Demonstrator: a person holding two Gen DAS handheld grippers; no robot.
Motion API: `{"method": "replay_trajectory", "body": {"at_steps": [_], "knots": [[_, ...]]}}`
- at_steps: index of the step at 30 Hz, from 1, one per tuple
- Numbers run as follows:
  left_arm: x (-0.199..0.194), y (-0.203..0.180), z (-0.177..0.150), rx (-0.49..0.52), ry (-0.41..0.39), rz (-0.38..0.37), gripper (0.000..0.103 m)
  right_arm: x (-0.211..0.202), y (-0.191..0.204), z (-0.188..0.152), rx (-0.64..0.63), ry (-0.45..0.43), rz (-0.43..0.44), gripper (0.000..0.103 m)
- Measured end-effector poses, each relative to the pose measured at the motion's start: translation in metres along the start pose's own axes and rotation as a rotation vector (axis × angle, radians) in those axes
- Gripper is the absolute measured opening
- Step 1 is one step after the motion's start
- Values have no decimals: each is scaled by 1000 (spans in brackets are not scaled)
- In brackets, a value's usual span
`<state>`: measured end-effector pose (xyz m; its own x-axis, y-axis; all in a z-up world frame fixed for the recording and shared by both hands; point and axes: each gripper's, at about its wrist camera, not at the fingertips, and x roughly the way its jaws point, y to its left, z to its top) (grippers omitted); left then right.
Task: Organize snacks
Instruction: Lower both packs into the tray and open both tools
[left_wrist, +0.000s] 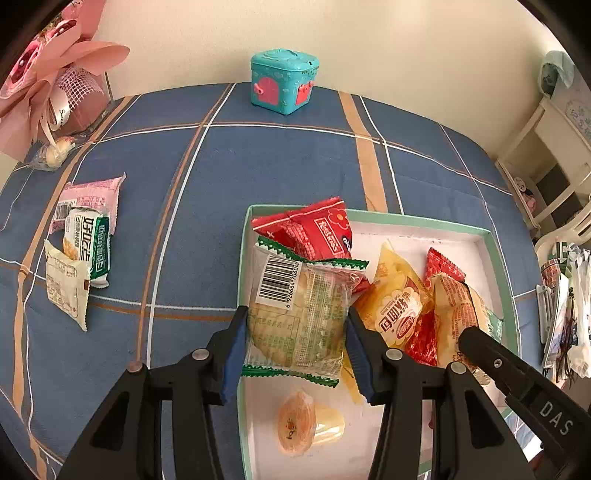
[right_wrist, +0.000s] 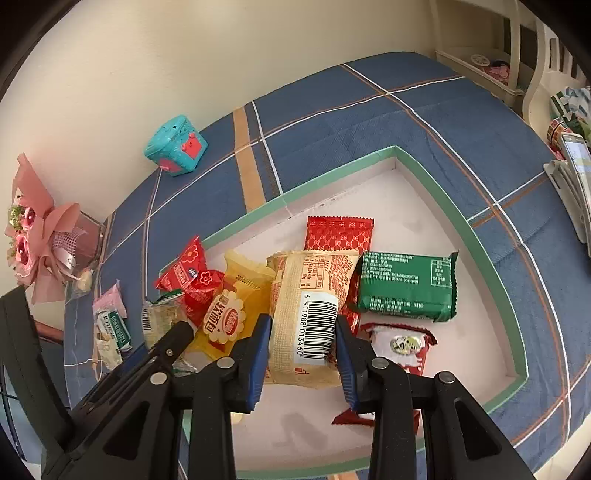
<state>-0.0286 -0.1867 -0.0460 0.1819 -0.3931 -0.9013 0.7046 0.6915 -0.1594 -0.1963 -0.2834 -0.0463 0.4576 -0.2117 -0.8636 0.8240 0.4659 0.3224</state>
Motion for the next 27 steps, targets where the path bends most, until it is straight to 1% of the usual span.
{"method": "replay_trajectory", "body": {"at_steps": [6, 10, 11, 13, 14, 18, 20, 24, 27], "knots": [[5, -3, 3, 5, -2, 5, 52, 3, 1, 3, -2, -2, -2, 36], [5, -5, 6, 6, 1, -5, 52, 4, 1, 6, -4, -4, -8, 36], [5, -5, 7, 5, 5, -10, 53, 4, 1, 6, -2, -5, -9, 36], [3, -6, 8, 5, 7, -21, 60, 3, 1, 7, 1, -8, -10, 37], [2, -8, 9, 7, 5, -24, 62, 2, 0, 8, 2, -11, -12, 37], [-8, -13, 12, 23, -3, -35, 63, -2, 0, 9, 4, -21, -13, 41], [-12, -15, 13, 25, -6, -34, 63, -5, 0, 9, 5, -27, -10, 45], [-27, -12, 17, 11, -11, -25, 63, -14, 3, 9, -8, -41, -10, 46], [-35, -6, 20, -4, -5, 1, 63, -21, 8, 8, -30, -52, -13, 46]]}}
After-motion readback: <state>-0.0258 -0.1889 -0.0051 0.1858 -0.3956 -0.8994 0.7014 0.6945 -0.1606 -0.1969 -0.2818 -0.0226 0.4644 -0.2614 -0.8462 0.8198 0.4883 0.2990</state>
